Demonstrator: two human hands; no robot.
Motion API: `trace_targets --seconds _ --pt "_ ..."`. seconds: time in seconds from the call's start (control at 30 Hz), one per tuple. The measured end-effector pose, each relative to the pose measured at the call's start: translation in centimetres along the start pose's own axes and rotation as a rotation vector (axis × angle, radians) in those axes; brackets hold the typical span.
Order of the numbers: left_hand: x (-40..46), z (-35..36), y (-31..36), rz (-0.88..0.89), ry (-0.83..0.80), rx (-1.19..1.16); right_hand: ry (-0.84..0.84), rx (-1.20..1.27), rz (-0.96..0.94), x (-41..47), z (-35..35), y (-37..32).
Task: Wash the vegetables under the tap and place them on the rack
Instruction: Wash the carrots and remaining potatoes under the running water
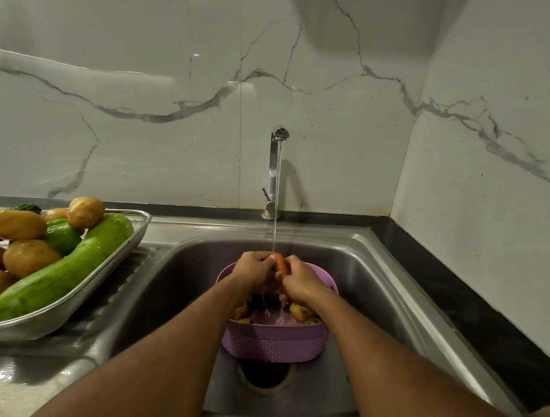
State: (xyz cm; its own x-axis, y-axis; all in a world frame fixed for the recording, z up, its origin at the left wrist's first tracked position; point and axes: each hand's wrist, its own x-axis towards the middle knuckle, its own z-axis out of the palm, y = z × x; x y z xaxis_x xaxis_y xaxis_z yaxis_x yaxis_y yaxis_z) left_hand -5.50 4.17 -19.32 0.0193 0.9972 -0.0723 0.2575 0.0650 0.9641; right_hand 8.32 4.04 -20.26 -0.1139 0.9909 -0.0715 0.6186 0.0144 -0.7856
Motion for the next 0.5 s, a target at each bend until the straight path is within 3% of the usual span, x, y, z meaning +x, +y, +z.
trace_targets --seconds 0.3,0.4,0.5 --pt "-0.1 -0.5 0.4 -0.078 0.019 -0.226 0.111 0.161 0.023 0.7 0.0 -1.2" --pt "0.1 -0.6 0.3 -0.08 0.002 -0.212 0.192 0.159 0.06 0.4 -0.4 -1.5" --pt "0.0 -0.7 0.4 -0.07 0.008 -0.212 0.157 0.258 0.077 0.0 -0.5 -1.6"
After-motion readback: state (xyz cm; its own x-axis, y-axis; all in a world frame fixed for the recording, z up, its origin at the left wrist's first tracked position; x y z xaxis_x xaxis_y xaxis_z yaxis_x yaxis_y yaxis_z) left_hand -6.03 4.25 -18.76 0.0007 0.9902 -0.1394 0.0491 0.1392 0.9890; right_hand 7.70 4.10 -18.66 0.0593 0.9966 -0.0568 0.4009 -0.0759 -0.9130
